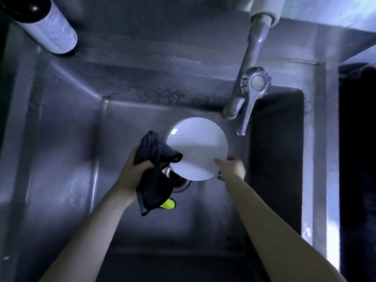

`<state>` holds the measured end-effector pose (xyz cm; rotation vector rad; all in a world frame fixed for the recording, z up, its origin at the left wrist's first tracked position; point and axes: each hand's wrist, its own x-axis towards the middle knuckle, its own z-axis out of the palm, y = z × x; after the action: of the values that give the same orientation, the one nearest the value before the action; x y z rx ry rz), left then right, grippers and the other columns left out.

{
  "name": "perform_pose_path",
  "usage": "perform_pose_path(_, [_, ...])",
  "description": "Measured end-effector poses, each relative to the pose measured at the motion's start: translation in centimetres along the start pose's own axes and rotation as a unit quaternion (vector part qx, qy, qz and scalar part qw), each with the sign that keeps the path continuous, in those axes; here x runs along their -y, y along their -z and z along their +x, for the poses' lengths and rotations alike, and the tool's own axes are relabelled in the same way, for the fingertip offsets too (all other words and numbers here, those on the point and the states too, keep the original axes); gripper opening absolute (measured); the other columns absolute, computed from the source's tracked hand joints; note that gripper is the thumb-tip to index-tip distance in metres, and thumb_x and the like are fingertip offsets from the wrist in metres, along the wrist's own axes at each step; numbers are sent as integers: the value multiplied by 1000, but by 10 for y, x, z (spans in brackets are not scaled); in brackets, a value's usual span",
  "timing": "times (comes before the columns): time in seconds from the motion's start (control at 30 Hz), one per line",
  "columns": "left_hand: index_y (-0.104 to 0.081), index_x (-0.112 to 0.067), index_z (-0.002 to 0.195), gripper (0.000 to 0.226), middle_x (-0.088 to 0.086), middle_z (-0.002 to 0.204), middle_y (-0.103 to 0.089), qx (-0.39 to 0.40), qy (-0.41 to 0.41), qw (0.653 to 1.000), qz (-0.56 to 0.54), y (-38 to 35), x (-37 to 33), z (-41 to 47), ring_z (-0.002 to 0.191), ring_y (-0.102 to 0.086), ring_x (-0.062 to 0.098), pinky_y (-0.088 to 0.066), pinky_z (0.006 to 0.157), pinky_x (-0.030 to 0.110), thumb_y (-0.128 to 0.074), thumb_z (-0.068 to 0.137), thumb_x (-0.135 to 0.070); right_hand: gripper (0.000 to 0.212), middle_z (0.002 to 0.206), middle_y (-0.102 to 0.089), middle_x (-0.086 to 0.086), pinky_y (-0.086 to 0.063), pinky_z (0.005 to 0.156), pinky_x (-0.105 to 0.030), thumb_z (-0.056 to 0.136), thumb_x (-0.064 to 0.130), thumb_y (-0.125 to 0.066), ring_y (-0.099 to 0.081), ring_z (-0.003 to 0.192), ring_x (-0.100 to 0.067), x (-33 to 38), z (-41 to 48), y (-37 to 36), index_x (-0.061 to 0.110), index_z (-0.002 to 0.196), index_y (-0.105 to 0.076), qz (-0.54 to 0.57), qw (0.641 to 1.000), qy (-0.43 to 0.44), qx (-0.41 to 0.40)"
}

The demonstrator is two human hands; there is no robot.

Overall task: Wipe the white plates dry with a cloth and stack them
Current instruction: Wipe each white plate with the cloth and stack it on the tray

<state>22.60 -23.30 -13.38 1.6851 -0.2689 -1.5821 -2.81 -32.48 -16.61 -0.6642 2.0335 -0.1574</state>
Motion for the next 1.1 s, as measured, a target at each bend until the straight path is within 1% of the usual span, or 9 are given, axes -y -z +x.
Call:
perform_pose_path(0.17, [-63, -37, 116, 55, -2, 108, -72, -1, -16, 1000, -10, 12, -11, -7, 94, -70, 13, -52, 71, 26, -61, 67, -13, 49, 107, -62, -16, -61, 67, -44, 80, 17, -81, -64, 92, -35, 3, -1, -1, 1, 116, -54, 64, 998, -25, 6])
perform_pose_path(0.3, [-66, -36, 106, 46, 3, 99, -69, -23, -37, 998, -42, 17, -23, -22, 80, -68, 11, -52, 62, 24, -57, 70, -9, 30, 106, -63, -11, -57, 58, -35, 85, 7, -74, -63, 88, -30, 4, -7, 3, 3, 112, -60, 108, 994, -1, 25])
perform_pose_path(0.37, [-63, -35, 115, 51, 3, 105, -70, -27, -52, 997, -46, 21, -28, -30, 88, -69, 15, -51, 68, 29, -56, 72, -8, 14, 97, -64, -8, -55, 54, -29, 88, 5, -70, -64, 81, -26, 2, -11, 7, 11, 99, -64, 135, 990, 13, 47])
perform_pose_path(0.53, [-60, -37, 126, 53, 1, 124, -67, -32, -67, 995, -60, 28, -34, -52, 107, -66, 21, -48, 84, 36, -57, 80, -11, 11, 98, -65, -6, -60, 59, -37, 92, 4, -63, -67, 86, -29, 7, -30, 14, 13, 97, -62, 193, 976, 20, 102])
perform_pose_path(0.7, [-68, -43, 108, 37, -7, 113, -72, -50, -62, 996, -43, 32, -39, -78, 106, -67, 15, -49, 81, 31, -60, 77, -25, 12, 97, -64, -7, -61, 58, -40, 91, 3, -60, -67, 90, -34, 14, -63, 21, 14, 92, -55, 173, 973, 89, 121])
perform_pose_path(0.77, [-69, -37, 110, 36, -3, 111, -72, -39, -67, 997, -16, 34, -42, -92, 103, -68, 14, -47, 83, 33, -62, 75, -29, 11, 97, -65, -7, -62, 59, -41, 90, 4, -61, -67, 92, -35, 13, -78, 30, 13, 89, -55, 159, 973, 120, 114])
perform_pose_path(0.83, [-70, -26, 99, 31, 5, 92, -73, -35, -80, 996, 24, 33, -47, -108, 86, -68, 15, -44, 80, 36, -62, 70, -33, 11, 98, -65, -6, -61, 58, -38, 89, 6, -61, -67, 92, -31, 10, -96, 41, 15, 86, -56, 139, 971, 160, 109])
perform_pose_path(0.93, [-64, -13, 112, 46, 9, 87, -68, -17, -91, 995, 35, 28, -50, -132, 83, -62, 22, -41, 79, 37, -60, 67, -19, 13, 92, -66, 0, -62, 60, -44, 88, 10, -62, -66, 86, -27, 5, -125, 60, 21, 85, -58, 84, 966, 228, 87])
perform_pose_path(1.1, [-46, -31, 141, 79, -6, 128, -62, 22, -150, 984, 94, 2, -54, -177, 118, -59, 10, -44, 88, 19, -40, 82, 21, 7, 81, -67, 0, -60, 55, -41, 89, 9, -64, -64, 77, -23, -7, -169, 93, 14, 87, -59, 56, 948, 303, 79])
